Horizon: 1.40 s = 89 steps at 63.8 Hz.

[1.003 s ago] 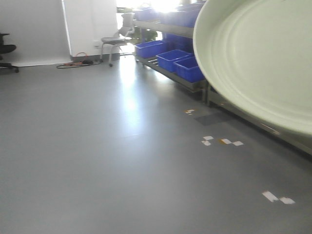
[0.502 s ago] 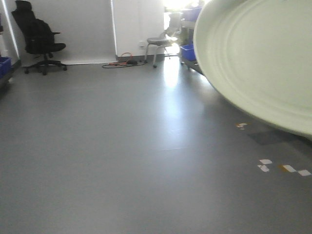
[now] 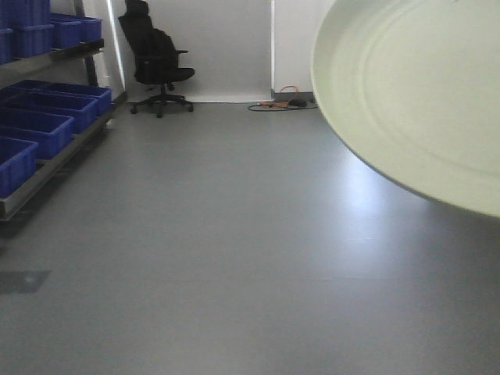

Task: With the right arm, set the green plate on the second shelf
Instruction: 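Keep holding the plate while turning toward the blue-bin shelving, then drive up to the shelf and bring the plate above a blue bin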

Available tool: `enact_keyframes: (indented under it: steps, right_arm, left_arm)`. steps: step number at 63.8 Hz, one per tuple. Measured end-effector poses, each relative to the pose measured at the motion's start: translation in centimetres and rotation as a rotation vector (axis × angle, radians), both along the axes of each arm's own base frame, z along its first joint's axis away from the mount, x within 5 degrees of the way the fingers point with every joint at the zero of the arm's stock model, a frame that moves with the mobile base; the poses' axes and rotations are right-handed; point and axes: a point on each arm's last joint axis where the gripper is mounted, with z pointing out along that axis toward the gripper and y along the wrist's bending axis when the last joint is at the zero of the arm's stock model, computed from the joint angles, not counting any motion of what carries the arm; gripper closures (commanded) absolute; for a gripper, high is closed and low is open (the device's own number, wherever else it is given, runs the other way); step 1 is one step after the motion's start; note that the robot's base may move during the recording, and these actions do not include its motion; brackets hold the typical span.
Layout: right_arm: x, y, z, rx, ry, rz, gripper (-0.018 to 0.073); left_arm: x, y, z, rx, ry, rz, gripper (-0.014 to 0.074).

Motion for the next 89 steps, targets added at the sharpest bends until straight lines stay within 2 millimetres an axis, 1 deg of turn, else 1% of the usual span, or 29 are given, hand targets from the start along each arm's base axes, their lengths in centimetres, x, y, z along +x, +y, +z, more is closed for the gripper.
enact_keyframes:
  steps: [89]
  right_arm:
    - [0.00, 0.00, 0.00, 0.000, 0.000, 0.000, 0.0504]
  left_arm:
    - [0.00, 0.00, 0.00, 0.000, 0.000, 0.000, 0.0472]
